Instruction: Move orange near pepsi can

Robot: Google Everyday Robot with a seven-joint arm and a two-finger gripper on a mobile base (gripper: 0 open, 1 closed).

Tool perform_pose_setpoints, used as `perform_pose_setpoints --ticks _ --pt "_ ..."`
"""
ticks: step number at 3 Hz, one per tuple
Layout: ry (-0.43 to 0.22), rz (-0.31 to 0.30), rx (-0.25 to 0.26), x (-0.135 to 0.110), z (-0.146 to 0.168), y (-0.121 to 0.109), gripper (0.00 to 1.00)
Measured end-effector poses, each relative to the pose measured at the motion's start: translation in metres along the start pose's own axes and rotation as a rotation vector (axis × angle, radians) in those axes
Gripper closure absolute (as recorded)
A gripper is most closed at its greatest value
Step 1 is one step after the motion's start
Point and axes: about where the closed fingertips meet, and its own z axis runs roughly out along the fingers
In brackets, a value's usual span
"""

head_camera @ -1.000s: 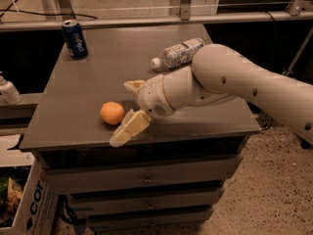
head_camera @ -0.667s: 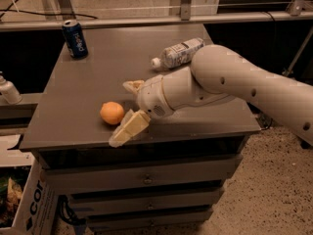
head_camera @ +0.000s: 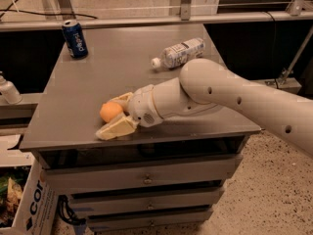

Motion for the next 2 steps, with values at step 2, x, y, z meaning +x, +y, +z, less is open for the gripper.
perform_pose_setpoints --ticks 2 --pt "-0.011 0.007 -0.006 -0.0026 0.0064 0.0009 0.87"
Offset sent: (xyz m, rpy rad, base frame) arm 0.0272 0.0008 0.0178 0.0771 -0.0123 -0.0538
